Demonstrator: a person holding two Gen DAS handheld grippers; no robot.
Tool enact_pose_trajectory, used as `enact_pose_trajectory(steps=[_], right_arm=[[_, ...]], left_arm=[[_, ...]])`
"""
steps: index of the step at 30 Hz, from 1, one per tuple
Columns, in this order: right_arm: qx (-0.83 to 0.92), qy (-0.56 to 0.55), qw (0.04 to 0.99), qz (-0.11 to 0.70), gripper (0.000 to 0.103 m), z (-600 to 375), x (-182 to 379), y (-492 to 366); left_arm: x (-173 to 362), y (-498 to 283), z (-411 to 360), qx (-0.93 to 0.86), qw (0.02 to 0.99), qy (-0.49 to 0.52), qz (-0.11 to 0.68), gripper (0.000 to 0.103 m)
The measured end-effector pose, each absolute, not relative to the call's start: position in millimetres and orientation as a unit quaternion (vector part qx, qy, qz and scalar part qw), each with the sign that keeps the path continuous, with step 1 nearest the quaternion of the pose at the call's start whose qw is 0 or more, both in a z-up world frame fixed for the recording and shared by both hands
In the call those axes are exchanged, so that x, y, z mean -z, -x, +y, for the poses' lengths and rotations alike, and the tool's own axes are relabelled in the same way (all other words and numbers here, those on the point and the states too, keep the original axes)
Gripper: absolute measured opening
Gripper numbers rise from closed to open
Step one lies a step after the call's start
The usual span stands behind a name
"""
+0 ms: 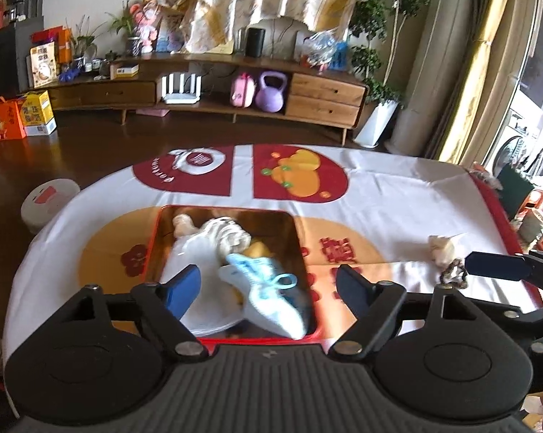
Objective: Organize soft objects
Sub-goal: 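Move both open tools toward the white cloth and brown hair tie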
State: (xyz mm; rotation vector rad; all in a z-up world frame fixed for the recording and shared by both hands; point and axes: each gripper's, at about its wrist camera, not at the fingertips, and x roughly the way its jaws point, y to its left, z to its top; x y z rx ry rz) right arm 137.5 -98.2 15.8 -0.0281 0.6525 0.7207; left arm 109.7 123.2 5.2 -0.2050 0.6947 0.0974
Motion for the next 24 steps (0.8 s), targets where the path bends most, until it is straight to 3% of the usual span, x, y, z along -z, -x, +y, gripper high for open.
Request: enact_pose_trajectory(steps=[6, 24], right_arm=[[-0.316, 0.002, 0.899, 0.303, 0.103, -135.4, -18.7, -138.4], [-0.255, -0.006, 0.916, 0.309, 0.103, -227.8, 8.4, -168.8]], left_arm=[[-8.9, -115.0, 92.6, -0.019, 0.938, 0.108, 0.328, 0.085], [0.8, -172.1, -12.3, 0.057, 0.939, 0.077, 0.331, 0.085]])
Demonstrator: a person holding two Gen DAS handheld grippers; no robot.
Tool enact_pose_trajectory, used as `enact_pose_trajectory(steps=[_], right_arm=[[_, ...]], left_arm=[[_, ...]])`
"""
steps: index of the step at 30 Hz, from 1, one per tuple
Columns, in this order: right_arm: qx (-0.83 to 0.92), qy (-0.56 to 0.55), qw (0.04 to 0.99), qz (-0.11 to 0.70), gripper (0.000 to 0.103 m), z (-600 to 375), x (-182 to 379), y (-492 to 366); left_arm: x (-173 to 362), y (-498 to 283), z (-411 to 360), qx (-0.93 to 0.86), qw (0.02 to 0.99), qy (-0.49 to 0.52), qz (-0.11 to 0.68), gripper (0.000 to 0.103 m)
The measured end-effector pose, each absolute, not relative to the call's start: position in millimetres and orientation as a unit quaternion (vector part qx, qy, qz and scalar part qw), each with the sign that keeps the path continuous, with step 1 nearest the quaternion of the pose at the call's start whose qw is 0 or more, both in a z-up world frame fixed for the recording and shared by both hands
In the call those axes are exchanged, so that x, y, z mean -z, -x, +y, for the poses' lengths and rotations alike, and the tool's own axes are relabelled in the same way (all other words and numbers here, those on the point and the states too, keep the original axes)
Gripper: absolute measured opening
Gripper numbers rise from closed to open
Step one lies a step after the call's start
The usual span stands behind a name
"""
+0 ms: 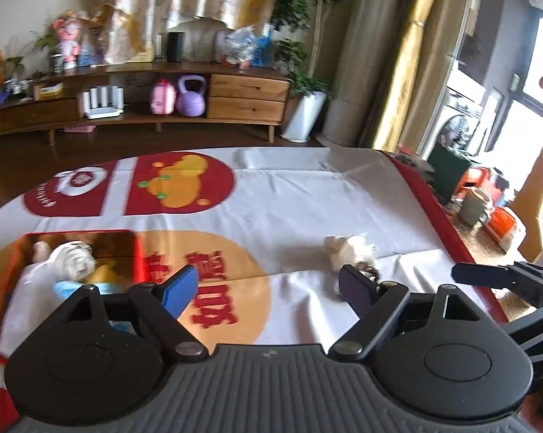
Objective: Organize soft objects
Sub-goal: 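Move both open tools toward the white cloth and brown hair tie, then close the left tool on the white cloth while the right tool grasps the brown hair tie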
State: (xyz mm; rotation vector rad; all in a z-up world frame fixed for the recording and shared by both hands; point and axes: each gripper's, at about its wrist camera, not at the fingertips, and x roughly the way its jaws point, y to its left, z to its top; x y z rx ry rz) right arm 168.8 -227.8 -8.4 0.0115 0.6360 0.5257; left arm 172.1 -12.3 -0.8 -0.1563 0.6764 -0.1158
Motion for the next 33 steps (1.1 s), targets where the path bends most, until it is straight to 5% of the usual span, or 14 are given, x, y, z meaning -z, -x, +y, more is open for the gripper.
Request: enact_pose_trajectory(steps=[33], right_arm=[[-0.208, 0.032, 0.908, 0.361, 0.099, -266.9, 111.8, -269.2]], left_arm=[[90.4, -347.3, -147.3, 0.129, 0.896, 0.008, 0.424, 0.085]])
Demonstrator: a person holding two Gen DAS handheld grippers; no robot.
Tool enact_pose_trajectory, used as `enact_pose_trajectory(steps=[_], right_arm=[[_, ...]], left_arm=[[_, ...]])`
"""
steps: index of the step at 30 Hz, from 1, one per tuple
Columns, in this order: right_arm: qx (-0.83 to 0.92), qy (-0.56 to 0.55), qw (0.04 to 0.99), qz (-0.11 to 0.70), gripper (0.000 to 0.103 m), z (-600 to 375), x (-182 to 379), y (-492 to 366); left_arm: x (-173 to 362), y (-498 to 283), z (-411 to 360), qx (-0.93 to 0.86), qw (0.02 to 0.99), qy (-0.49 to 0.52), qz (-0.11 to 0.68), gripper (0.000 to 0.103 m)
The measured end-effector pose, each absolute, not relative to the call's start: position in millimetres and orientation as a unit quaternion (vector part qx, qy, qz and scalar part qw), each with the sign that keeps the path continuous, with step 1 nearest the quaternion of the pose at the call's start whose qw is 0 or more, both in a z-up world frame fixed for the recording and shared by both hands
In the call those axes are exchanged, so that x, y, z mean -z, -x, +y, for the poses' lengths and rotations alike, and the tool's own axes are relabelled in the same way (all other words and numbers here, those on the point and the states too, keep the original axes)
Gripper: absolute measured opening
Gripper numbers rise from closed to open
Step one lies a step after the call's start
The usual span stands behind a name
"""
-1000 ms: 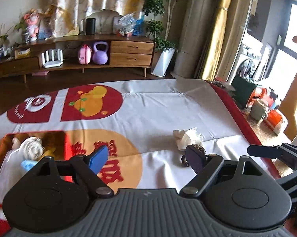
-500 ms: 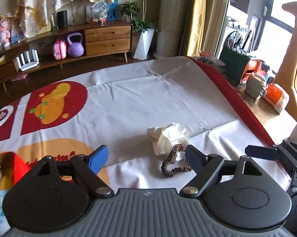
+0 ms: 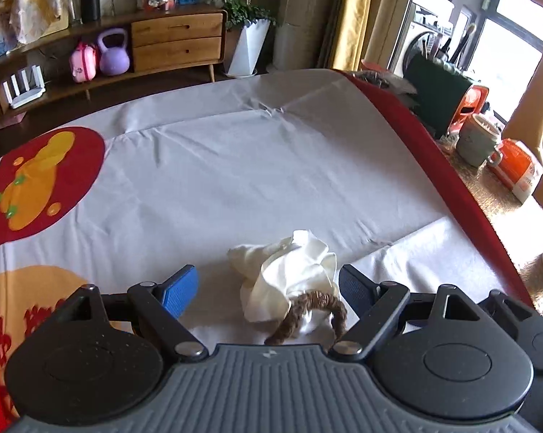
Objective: Organize soft objects
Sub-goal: 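Close the left tool on the white cloth while the right tool grasps the brown hair tie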
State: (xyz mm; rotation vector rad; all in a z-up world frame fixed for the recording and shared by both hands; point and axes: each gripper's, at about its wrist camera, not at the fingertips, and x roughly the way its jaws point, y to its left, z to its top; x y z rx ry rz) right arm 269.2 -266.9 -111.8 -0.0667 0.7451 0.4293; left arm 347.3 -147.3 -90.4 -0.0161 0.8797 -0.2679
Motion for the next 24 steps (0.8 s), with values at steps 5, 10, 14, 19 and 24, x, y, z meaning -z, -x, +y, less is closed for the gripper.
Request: enact_pose_trajectory(steps=[5, 10, 14, 19, 24], right_arm=[[-0.203, 0.038, 0.905, 0.371, 0.095, -263.2, 124.5, -278.9], [-0.199, 0.042, 0.903, 0.378, 0.094, -260.4, 133.9, -285.8], [-0.203, 0.054, 0.899, 0.385, 0.083, -254.2, 139.5, -287.2], [-0.197, 0.066, 0.899, 0.385, 0.075, -249.3, 143.4, -286.3], [-0.188, 0.072, 0.903, 0.38, 0.06, -246.6, 142.9, -281.1]], left_arm=[[100.8, -364.0, -157.5, 0.147, 0.891, 0.002, 0.43, 0.085], [113.0, -376.1, -158.8, 0.161, 0.878, 0.011, 0.45, 0.085], [119.3, -380.7, -156.3, 0.165, 0.876, 0.02, 0.453, 0.085], [124.4, -383.8, -152.9, 0.16, 0.876, 0.031, 0.454, 0.076], [130.1, -383.0, -151.9, 0.16, 0.872, 0.034, 0.462, 0.057]])
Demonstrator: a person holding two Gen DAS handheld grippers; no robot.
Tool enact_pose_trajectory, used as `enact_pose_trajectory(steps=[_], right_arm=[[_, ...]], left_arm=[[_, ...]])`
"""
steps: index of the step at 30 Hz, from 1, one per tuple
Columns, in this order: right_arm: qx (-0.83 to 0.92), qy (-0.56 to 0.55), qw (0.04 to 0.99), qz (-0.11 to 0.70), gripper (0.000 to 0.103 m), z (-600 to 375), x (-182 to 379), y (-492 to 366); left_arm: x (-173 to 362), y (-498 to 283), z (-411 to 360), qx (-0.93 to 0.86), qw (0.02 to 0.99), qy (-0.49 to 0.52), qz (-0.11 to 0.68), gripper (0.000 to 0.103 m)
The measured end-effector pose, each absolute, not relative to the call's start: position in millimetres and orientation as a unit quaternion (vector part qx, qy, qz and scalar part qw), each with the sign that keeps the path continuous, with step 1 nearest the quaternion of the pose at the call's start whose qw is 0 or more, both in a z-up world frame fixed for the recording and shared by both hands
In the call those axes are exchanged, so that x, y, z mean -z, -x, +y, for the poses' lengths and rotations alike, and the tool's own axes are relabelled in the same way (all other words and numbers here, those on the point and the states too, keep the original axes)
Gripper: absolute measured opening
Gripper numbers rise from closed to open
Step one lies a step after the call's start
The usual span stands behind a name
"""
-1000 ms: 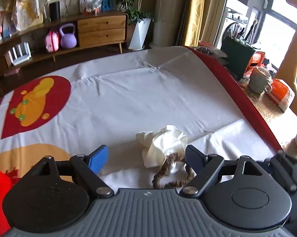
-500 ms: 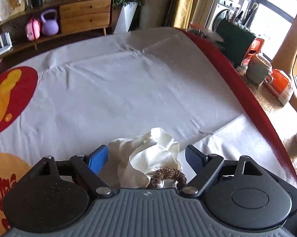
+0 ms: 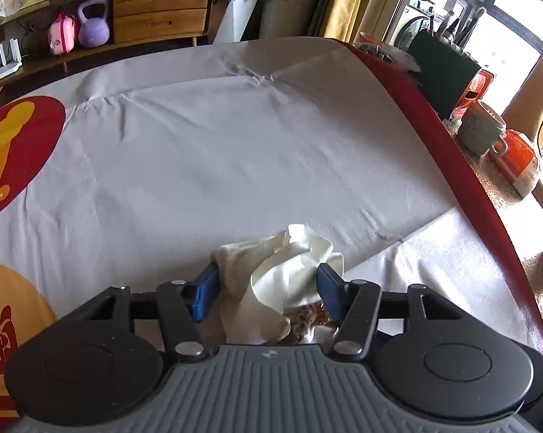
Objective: Organize soft objects
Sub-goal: 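Close the left tool on the white cloth while the right tool grasps the brown hair tie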
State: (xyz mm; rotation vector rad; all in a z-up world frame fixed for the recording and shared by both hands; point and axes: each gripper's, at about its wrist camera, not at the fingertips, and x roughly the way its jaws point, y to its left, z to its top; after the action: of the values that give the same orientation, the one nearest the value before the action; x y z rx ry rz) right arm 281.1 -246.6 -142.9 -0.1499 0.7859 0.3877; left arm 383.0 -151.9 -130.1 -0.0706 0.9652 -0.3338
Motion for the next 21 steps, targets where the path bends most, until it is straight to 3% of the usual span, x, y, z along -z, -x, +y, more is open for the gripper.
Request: enact_pose_trajectory(steps=[2, 5, 9, 14, 21], right_arm=[[-0.182, 0.074, 0.904, 0.379, 0.054, -245.4, 142.6, -280.2], [-0.175, 0.07, 0.907, 0.377, 0.041, -246.9, 141.4, -279.4], [-0.171, 0.064, 0.907, 0.378, 0.023, -248.5, 140.6, -278.6], [-0.167, 0.054, 0.906, 0.385, 0.01, -250.6, 137.9, -279.1], [-0.167, 0.013, 0.905, 0.39, 0.008, -260.8, 128.4, -271.9]], left_arm=[[131.7, -382.4, -150.6, 0.159, 0.87, 0.036, 0.466, 0.042], [132.1, -381.2, -146.5, 0.156, 0.869, 0.042, 0.467, 0.032], [130.1, -376.2, -141.3, 0.156, 0.871, 0.042, 0.463, 0.027], [125.3, -368.5, -131.6, 0.15, 0.874, 0.048, 0.459, 0.019], [113.1, -352.2, -114.1, 0.138, 0.881, 0.055, 0.449, 0.016]])
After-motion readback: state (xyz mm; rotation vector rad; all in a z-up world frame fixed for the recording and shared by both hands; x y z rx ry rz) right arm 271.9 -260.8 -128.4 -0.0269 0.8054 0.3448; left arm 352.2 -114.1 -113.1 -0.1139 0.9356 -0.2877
